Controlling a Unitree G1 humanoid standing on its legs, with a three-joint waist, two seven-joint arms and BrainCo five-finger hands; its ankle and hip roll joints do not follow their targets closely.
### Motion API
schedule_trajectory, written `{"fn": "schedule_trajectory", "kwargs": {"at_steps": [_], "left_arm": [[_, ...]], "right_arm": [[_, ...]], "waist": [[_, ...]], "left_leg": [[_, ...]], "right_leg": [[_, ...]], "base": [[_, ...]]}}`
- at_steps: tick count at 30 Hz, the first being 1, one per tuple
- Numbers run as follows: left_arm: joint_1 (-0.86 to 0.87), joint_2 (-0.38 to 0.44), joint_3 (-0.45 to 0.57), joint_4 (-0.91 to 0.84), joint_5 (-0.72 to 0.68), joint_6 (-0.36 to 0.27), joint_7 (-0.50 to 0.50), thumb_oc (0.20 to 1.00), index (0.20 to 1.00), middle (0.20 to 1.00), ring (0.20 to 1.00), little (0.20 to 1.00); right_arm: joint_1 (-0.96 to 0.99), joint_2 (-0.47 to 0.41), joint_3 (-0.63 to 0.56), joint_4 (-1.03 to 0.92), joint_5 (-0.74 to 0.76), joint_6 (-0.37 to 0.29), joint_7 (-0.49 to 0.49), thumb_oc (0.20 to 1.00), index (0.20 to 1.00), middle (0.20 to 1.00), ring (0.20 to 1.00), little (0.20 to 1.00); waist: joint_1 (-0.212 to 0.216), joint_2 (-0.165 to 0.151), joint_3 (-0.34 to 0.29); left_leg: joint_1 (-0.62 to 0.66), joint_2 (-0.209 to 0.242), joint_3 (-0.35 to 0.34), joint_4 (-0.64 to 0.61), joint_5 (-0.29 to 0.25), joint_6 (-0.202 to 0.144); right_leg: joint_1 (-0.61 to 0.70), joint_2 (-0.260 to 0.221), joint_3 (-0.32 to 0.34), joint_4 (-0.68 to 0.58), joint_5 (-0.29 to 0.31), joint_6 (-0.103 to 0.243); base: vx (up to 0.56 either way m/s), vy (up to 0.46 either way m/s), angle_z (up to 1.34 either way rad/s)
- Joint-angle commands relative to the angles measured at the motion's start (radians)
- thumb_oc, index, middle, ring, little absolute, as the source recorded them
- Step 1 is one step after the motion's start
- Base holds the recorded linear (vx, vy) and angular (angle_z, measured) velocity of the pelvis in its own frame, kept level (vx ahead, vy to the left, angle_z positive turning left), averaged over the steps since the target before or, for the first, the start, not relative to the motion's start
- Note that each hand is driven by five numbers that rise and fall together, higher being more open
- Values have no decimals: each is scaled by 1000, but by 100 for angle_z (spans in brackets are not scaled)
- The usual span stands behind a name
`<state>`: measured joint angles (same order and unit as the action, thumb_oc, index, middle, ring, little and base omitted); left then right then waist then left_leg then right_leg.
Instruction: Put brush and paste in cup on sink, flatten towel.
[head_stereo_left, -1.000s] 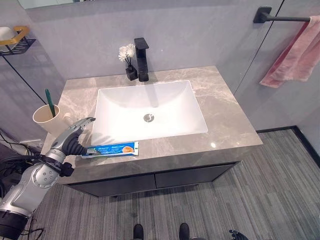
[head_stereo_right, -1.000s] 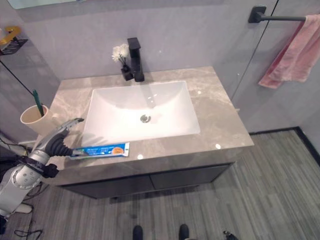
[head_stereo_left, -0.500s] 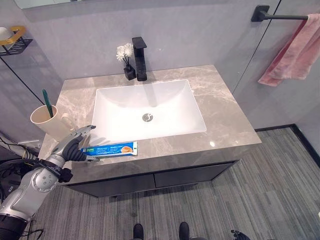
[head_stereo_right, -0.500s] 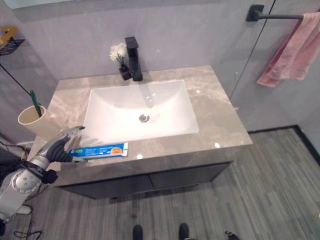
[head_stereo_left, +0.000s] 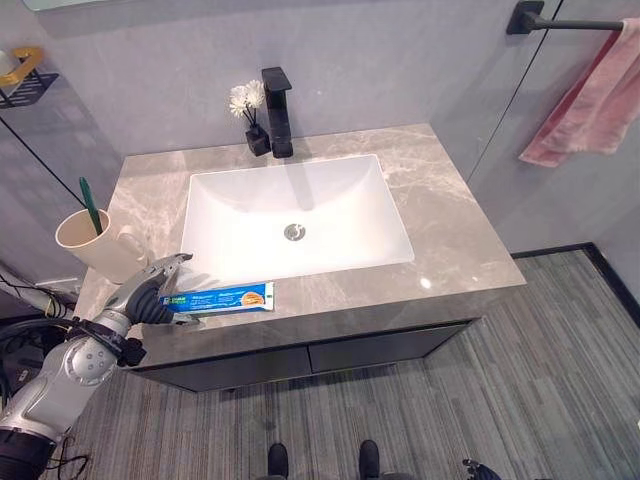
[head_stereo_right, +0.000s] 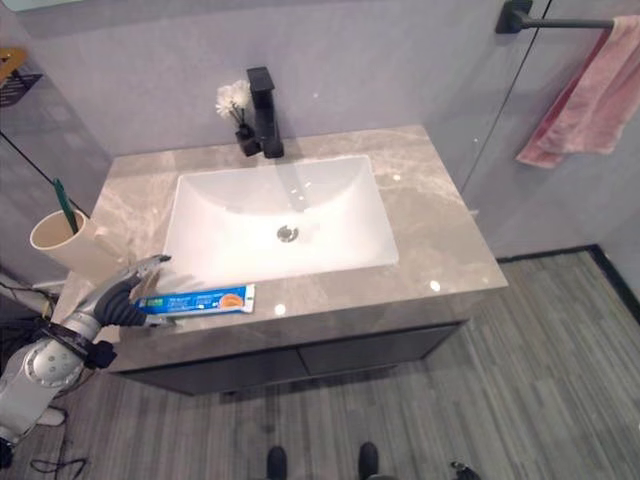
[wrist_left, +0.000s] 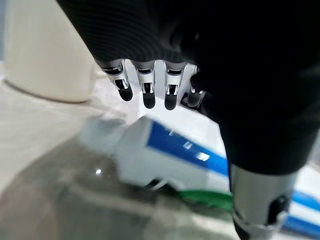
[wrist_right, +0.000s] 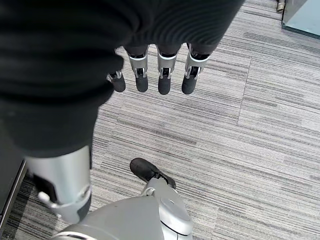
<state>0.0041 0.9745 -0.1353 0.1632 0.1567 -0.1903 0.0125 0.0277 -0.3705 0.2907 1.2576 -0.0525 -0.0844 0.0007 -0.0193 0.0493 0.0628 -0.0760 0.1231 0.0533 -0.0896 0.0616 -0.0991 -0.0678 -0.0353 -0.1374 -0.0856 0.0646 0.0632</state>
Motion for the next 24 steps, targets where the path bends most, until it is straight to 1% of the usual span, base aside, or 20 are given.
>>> {"fn": "schedule_trajectory", "kwargs": {"at_steps": [1,3,4,5,6,11,14,24], "left_arm": [[-45,14,25,8,-7,-13,8,1000,1000,1000,1000,1000],[-52,-3,-2,30,16,-14,5,1000,1000,1000,1000,1000],[-56,-11,-14,36,30,-16,6,859,859,859,859,859],[-61,-18,-30,52,44,-16,10,407,407,407,407,407],[-63,-27,-43,62,58,-18,13,200,200,200,200,200],[-72,-61,-104,106,112,-20,17,200,200,200,200,200],[-79,-80,-125,122,113,-19,14,200,200,200,200,200],[-97,-113,-122,133,81,-9,23,200,200,200,200,200]], "right_arm": [[0,-22,9,-16,5,-6,-16,1000,1000,1000,1000,1000],[-2,-26,5,-17,6,-9,-22,1000,1000,1000,1000,1000],[-2,-28,3,-17,6,-10,-25,1000,1000,1000,1000,1000],[-3,-30,2,-17,7,-11,-26,1000,1000,1000,1000,1000],[-4,-30,2,-19,7,-12,-28,1000,1000,1000,1000,1000],[-11,-32,-3,-11,8,-16,-41,1000,1000,1000,1000,1000],[-14,-33,-3,-6,8,-17,-44,1000,1000,1000,1000,1000],[-14,-31,-7,8,9,-8,-45,1000,1000,1000,1000,1000]], "waist": [[-19,-53,-22],[-21,-53,-22],[-22,-53,-23],[-22,-53,-24],[-24,-54,-26],[-27,-54,-34],[-29,-55,-38],[-29,-54,-53]], "left_leg": [[6,-7,3,2,0,-17],[2,-6,4,2,0,-17],[1,-5,6,2,0,-17],[1,-5,7,2,0,-17],[2,-3,7,2,-1,-17],[13,0,10,2,-9,-17],[26,2,13,2,-14,-16],[59,8,21,2,-24,-18]], "right_leg": [[-47,-95,52,-2,53,106],[-51,-95,51,-2,53,106],[-51,-95,52,-2,52,106],[-51,-94,52,-2,51,106],[-51,-94,52,-2,51,106],[-43,-91,56,-2,45,106],[-34,-89,58,-2,42,106],[-4,-85,61,-2,32,102]], "base": [[0,0,0],[0,0,0],[0,0,0],[0,0,0],[13,2,4],[7,0,2],[12,1,-3],[10,0,-4]]}}
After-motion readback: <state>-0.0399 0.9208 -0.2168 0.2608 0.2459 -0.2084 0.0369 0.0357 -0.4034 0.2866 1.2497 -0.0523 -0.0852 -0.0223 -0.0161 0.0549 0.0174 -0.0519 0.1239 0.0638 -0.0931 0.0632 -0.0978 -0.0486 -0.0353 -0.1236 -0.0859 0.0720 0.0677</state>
